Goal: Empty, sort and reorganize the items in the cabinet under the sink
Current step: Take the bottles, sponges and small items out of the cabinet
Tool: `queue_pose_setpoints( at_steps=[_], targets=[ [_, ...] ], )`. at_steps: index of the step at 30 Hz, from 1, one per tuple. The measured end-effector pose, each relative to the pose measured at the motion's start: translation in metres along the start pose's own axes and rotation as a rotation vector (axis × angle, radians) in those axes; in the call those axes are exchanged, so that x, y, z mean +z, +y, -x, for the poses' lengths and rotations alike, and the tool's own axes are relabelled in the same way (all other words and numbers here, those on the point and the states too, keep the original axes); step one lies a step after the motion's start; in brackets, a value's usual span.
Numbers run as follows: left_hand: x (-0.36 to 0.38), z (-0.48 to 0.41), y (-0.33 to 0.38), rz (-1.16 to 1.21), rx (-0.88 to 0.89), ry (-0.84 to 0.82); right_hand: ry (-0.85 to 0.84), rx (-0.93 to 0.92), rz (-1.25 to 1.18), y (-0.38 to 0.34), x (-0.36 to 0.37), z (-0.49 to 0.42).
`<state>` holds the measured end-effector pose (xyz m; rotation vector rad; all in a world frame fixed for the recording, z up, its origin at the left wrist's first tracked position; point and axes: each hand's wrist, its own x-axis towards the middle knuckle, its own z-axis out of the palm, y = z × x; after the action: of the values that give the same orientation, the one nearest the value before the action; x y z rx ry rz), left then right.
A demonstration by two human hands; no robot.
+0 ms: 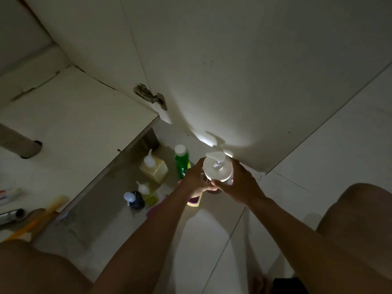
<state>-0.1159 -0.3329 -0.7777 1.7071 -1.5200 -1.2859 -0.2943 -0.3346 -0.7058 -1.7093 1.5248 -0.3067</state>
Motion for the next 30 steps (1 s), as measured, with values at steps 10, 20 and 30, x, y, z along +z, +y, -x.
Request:
queue_pose_setpoints(
  at_steps=[10, 20, 30],
  targets=[
    [-0.045, 0.043, 0.010, -0.127, 0.028, 0.109, -0.742, 0.241, 0.703, -0.028, -0.004, -0.003],
    [-0.244, 0.192, 0.006, -0.086, 0.026, 0.616, -0.662, -0.674, 0.438, -0.216, 0.116, -0.020],
    [-0.375, 0.299, -0.096, -0.574, -0.389, 0.689, -0.662, -0.886, 0.491, -0.327, 0.225, 0.008]
  ],
)
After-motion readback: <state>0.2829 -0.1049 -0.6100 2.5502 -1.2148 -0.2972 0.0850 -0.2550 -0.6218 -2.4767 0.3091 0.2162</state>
